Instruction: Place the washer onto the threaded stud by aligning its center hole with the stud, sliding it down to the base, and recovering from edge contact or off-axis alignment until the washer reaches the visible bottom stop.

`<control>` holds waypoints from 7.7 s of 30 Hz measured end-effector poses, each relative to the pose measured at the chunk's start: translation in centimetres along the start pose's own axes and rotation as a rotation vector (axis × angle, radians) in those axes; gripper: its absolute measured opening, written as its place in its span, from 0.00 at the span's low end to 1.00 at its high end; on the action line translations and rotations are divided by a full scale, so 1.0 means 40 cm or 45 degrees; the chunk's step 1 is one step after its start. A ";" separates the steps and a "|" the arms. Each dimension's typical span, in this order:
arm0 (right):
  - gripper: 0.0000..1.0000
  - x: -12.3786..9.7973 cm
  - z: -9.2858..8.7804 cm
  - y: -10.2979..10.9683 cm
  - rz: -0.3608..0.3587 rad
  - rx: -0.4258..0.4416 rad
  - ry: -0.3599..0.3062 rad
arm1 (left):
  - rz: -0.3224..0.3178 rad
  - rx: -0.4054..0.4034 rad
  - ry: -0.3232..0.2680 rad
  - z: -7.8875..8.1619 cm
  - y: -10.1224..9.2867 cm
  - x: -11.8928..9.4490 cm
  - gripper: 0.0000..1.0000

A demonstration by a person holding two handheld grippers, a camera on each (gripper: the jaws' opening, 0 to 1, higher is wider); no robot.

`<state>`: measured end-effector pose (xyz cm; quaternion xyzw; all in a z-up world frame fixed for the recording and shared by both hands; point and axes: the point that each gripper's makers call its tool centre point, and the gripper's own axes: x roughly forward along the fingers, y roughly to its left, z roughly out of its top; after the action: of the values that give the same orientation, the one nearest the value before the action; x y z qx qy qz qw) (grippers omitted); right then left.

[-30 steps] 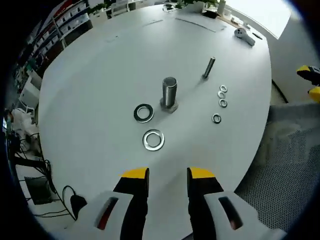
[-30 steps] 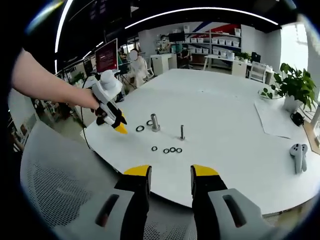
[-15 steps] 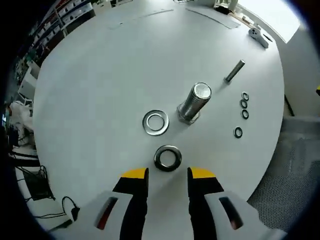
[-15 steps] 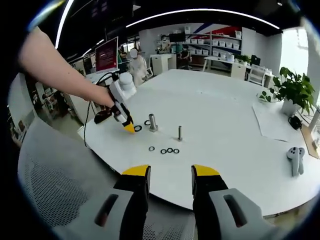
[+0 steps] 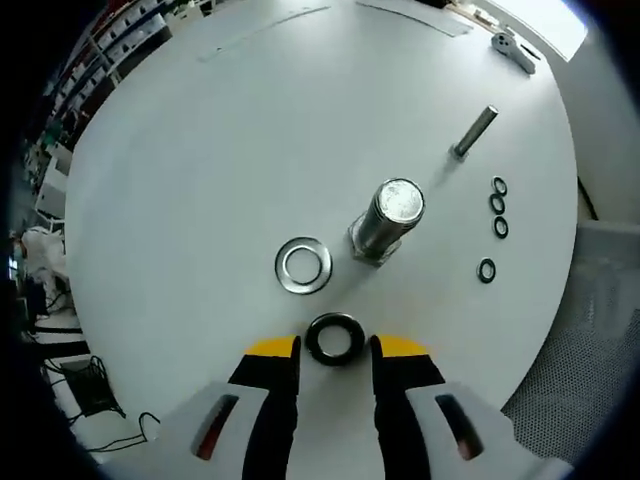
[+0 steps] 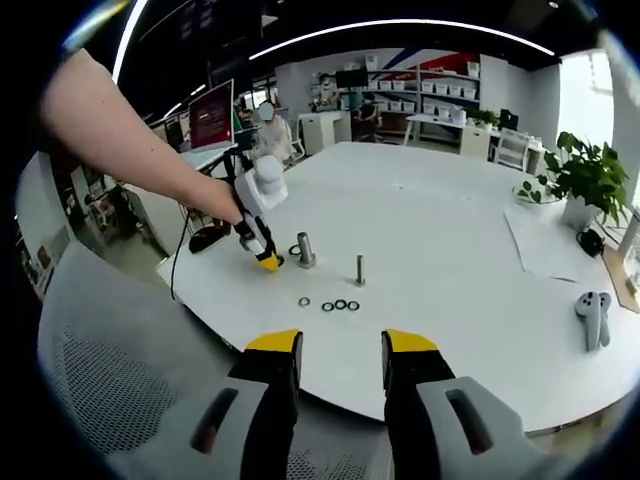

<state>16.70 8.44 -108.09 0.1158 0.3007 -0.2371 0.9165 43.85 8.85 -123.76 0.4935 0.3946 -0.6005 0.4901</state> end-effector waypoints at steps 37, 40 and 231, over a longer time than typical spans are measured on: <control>0.33 -0.001 0.002 -0.004 -0.004 0.019 -0.013 | -0.017 0.058 0.002 0.013 0.020 0.024 0.20; 0.33 -0.002 0.003 -0.004 -0.005 0.021 -0.015 | -0.030 0.126 0.033 -0.003 -0.018 0.018 0.19; 0.30 -0.002 0.008 0.024 0.086 -0.015 -0.021 | 0.120 -0.120 -0.359 -0.120 -0.044 -0.231 0.14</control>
<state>17.29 9.16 -107.72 0.1186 0.2905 -0.2051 0.9271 43.43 15.66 -115.71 0.3986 0.3260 -0.6209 0.5910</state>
